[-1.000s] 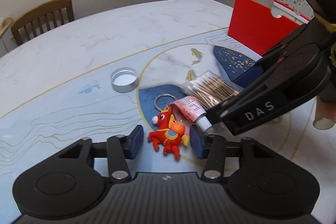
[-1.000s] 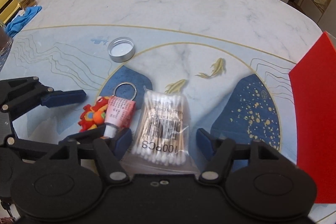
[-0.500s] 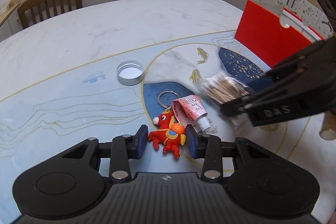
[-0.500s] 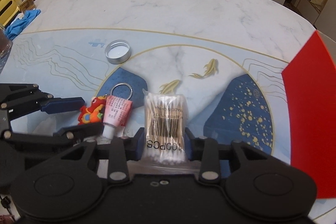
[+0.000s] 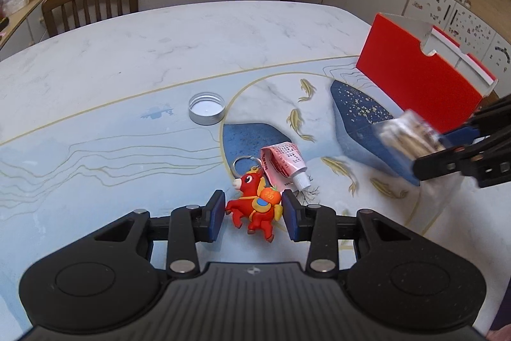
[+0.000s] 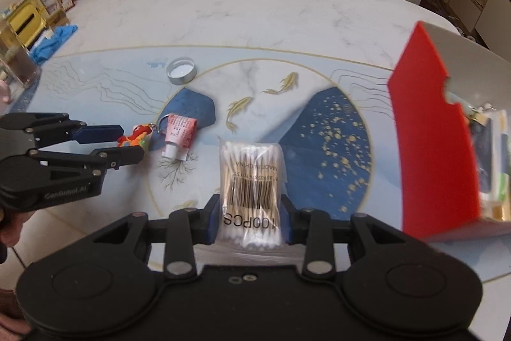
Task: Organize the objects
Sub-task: 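Carry the red keychain and cotton swab bag over the red box with both tools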
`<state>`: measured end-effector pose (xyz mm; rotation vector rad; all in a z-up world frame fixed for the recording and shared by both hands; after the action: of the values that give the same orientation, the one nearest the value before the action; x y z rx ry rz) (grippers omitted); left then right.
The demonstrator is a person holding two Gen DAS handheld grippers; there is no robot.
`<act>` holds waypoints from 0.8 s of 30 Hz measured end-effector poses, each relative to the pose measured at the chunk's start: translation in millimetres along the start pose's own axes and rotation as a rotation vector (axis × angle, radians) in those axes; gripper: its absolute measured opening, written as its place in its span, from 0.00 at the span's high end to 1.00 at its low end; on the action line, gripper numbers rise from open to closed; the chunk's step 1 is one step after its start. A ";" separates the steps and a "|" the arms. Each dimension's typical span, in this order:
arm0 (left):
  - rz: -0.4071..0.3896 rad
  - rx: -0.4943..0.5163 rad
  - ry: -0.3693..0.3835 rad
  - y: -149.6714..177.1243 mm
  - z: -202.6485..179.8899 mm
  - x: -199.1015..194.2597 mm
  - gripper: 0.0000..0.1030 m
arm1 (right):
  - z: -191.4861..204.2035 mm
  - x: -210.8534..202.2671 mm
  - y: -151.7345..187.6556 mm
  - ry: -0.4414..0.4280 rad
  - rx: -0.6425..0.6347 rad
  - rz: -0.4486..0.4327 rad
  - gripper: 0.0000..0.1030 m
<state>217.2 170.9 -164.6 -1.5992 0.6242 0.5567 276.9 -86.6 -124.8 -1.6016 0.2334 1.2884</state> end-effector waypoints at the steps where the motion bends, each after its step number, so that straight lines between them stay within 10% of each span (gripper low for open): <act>1: -0.001 -0.006 -0.003 -0.7 -0.4 -2.6 0.64 | -2.5 -5.3 0.6 -0.002 0.006 -0.004 0.65; 24: -0.135 0.038 0.019 -67.6 -78.7 -48.1 0.64 | -68.2 -87.2 -4.2 0.005 -0.039 -0.120 0.65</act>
<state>227.7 102.2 -73.9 -1.5993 0.5329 0.4281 286.0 -174.6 -58.1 -1.6268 0.1143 1.2028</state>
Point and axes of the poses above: each gripper's, at about its wrist camera, not at the fingertips, and x roughly the way its jaws point, z to its left, y to its underside, the point moved 1 cm from there along x, roughly the way its jaws point, and after that the axes turned 8 degrees about -z, right-handed, at the moved point
